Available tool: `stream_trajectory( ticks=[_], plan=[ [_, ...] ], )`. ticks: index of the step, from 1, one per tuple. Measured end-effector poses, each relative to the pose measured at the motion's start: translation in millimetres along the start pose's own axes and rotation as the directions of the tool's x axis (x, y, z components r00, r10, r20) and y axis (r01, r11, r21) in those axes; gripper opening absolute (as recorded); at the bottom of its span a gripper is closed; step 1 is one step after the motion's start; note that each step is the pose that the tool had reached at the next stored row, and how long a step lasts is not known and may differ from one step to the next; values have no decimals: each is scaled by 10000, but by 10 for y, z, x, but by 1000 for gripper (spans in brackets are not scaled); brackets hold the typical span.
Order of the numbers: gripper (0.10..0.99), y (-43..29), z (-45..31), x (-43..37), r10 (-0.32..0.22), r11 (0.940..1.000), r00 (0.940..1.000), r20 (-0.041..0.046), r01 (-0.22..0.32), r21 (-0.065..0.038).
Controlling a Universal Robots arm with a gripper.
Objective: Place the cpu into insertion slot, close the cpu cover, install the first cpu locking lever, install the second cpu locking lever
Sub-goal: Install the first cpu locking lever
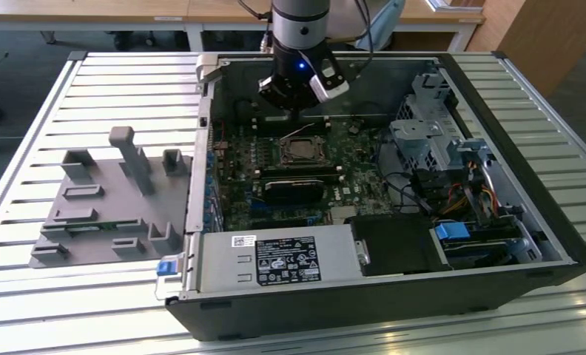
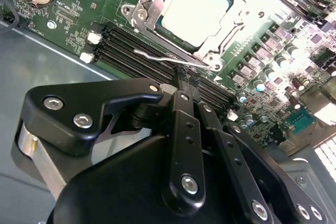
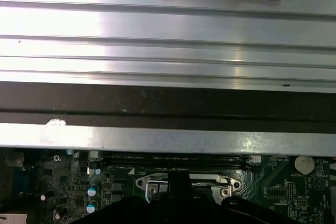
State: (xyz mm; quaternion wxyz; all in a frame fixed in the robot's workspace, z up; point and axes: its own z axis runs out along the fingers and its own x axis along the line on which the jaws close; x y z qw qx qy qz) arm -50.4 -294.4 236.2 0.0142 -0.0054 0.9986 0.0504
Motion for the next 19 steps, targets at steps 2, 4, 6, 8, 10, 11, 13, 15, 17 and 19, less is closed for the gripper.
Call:
stream_trajectory(
  ticks=[2,4,6,8,10,11,13,15,17,19],
  plan=[
    [106,-1,15,-14,0,10000,10000,-1,0,1],
    [106,-3,33,-25,0,10000,10000,0,0,0],
    [106,-4,51,-37,0,10000,10000,-1,0,1],
    [106,-4,66,-50,0,10000,10000,0,0,0],
    [106,-4,77,-60,0,10000,10000,-1,0,1],
    [106,-4,79,-63,0,10000,10000,-2,0,2],
    [106,-3,86,-68,0,10000,10000,-1,0,1],
    [106,-2,91,-71,1,10000,10000,-1,-1,1],
    [106,-1,95,-74,0,10000,10000,-1,0,1],
    [106,0,100,-78,0,10000,10000,-1,0,0]
  ],
)
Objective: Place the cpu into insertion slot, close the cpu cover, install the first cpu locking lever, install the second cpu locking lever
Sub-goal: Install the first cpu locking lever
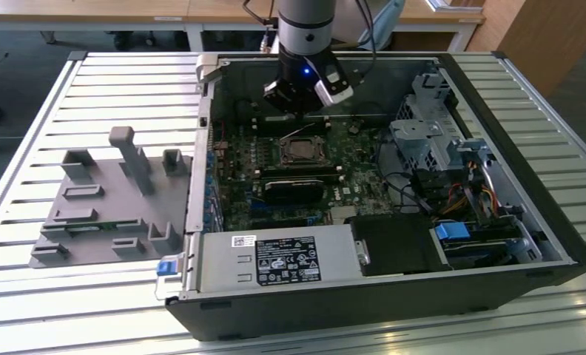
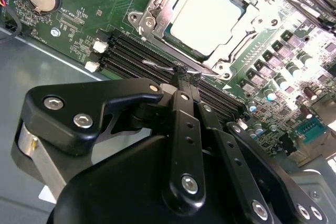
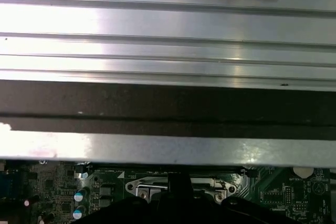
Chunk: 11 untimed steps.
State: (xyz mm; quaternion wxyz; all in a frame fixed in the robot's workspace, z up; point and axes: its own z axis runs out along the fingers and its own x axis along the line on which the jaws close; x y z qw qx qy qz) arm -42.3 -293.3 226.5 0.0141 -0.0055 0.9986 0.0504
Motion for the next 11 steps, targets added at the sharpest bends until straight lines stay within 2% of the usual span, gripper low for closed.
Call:
stream_trajectory(
  ticks=[11],
  plan=[
    [106,4,31,-35,0,10000,10000,0,0,1]
  ],
)
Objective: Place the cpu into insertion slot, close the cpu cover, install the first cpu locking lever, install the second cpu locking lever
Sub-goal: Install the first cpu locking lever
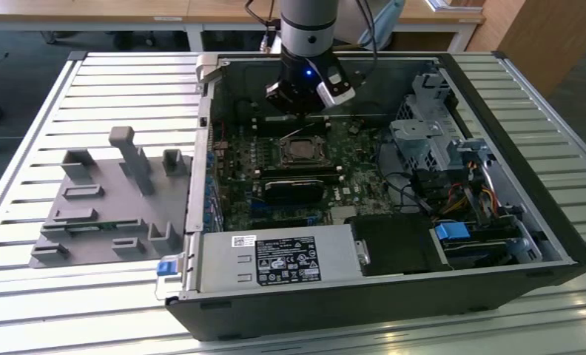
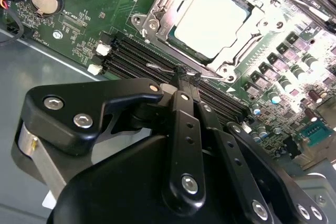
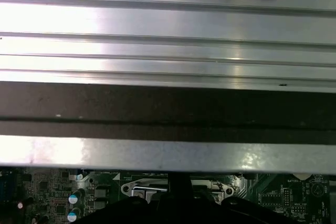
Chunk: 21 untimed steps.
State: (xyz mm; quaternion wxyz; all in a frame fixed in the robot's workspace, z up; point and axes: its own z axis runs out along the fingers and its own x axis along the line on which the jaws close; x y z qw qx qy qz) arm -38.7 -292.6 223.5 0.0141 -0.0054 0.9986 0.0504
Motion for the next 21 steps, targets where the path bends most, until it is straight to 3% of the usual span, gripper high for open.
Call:
stream_trajectory(
  ticks=[21],
  plan=[
    [106,11,49,-105,0,10000,10000,-5,0,1]
  ],
)
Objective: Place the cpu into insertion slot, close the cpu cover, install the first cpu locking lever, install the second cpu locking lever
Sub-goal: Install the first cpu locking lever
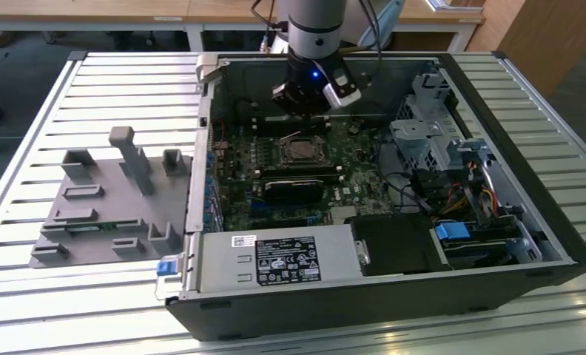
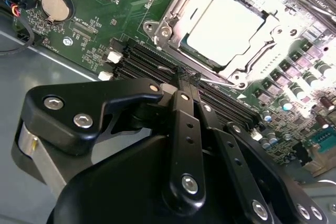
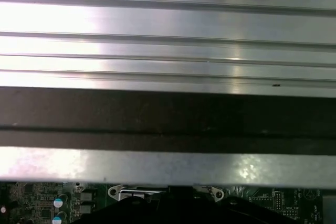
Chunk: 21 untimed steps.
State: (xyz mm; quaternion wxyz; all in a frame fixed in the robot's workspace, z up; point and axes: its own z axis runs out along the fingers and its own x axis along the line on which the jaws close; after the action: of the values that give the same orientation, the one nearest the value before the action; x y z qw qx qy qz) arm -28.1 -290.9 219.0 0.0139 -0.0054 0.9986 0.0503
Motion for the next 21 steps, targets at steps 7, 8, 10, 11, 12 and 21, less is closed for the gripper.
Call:
stream_trajectory(
  ticks=[7,8,10,11,12,21],
  plan=[
    [106,5,49,-28,2,10000,10000,-12,-2,-2],
    [106,5,59,-32,2,10000,10000,-15,-2,-2],
    [106,4,80,-41,2,10000,10000,-22,-2,-1],
    [106,4,90,-45,3,10000,10000,-24,-3,-1],
    [106,4,100,-49,3,10000,10000,-26,-3,-1],
    [106,10,156,-67,3,10000,10000,-47,-3,38]
  ],
)
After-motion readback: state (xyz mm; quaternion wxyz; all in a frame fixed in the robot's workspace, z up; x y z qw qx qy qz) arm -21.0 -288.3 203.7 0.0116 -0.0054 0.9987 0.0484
